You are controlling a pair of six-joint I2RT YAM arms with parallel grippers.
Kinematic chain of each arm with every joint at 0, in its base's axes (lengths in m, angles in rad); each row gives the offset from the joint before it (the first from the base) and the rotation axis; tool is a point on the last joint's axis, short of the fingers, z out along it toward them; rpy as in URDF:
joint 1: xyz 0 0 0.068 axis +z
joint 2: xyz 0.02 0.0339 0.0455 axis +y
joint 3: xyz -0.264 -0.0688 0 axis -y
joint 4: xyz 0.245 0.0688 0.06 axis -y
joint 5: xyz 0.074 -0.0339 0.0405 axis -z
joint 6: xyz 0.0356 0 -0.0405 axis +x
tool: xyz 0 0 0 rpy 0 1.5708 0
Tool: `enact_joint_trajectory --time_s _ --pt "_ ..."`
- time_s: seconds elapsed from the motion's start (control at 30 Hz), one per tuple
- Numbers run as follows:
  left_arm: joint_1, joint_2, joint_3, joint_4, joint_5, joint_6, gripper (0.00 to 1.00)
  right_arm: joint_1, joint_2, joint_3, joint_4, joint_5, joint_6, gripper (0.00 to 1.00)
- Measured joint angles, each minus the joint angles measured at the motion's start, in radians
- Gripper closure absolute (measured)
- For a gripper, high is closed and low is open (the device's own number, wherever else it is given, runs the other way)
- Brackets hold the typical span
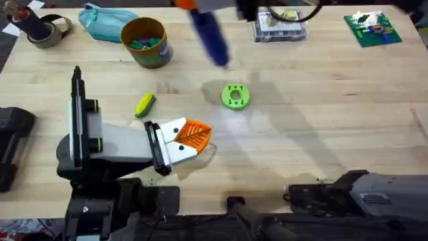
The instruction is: Pick up the gripper from the table and insert it into the empty holder that is missing its gripper. Then pick up a screw, insert it into the mounting hole, and use the screwdriver to tighten it. Finally, clean up the table by picking up the vegetable and placing it into the bucket.
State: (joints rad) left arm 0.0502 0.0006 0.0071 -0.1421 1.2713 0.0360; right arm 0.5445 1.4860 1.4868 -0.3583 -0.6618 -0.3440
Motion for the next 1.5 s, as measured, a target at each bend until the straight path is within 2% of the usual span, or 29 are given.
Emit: enact_joint_trajectory --time_s 0.1,0.27,0.47,0.67,0.8,0.93,1.03,1.13,1.23,1.5 --pt "0.0 0.0 0.0 0.0 0.0 0.0 0.987 -0.055 0.0 0.008 -0.09 0.135 -0.098 0.953" --pt "0.0 0.0 0.0 0.0 0.0 0.0 0.987 -0.115 0.002 0.009 -0.167 0.31 -0.165 0.954" --pt "0.0 0.0 0.0 0.0 0.0 0.0 0.987 -0.16 0.027 0.012 -0.283 0.402 -0.209 0.953" --pt "0.0 0.0 0.0 0.0 0.0 0.0 0.987 -0.203 0.031 -0.05 -0.378 0.452 -0.388 0.954" --pt "0.0 0.0 0.0 0.0 0.0 0.0 0.987 -0.245 0.032 -0.18 -0.374 0.525 -0.522 0.955" --pt "0.0 0.0 0.0 0.0 0.0 0.0 0.987 -0.283 0.038 -0.342 -0.343 0.65 -0.713 0.955" --pt "0.0 0.0 0.0 0.0 0.0 0.0 0.987 -0.292 0.044 -0.468 -0.21 0.734 -0.845 0.956" --pt "0.0 0.0 0.0 0.0 0.0 0.0 0.987 -0.293 0.061 -0.556 -0.082 0.774 -0.912 0.957" --pt "0.0 0.0 0.0 0.0 0.0 0.0 0.987 -0.293 0.092 -0.595 -0.028 0.792 -0.951 0.958" --pt "0.0 0.0 0.0 0.0 0.0 0.0 0.987 -0.293 0.124 -0.6 -0.011 0.808 -0.986 0.96"
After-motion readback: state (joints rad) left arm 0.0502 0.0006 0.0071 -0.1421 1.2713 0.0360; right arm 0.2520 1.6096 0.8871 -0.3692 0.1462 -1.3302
